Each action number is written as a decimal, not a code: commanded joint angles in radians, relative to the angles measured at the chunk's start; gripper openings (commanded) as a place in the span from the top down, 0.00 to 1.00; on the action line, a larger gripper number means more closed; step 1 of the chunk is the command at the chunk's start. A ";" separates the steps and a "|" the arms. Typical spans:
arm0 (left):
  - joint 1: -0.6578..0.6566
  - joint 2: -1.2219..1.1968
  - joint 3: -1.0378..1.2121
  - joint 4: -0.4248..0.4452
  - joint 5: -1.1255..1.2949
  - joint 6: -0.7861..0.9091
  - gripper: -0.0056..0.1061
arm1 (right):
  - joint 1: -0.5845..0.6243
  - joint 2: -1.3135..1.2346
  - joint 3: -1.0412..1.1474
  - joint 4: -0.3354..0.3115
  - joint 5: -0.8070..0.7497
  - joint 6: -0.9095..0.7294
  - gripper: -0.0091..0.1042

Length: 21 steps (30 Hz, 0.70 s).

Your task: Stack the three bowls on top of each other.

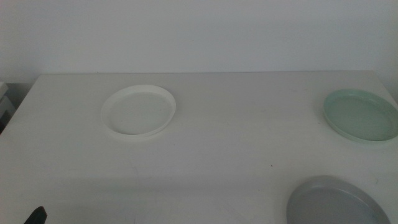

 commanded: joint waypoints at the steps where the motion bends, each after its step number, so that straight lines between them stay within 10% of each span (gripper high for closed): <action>1: 0.001 -0.013 -0.005 -0.011 -0.079 -0.005 0.06 | 0.004 -0.025 -0.026 0.006 -0.067 -0.005 0.41; 21: 0.001 -0.013 -0.005 -0.011 -0.079 -0.005 0.06 | 0.004 0.344 -0.557 -0.009 0.338 -0.005 0.41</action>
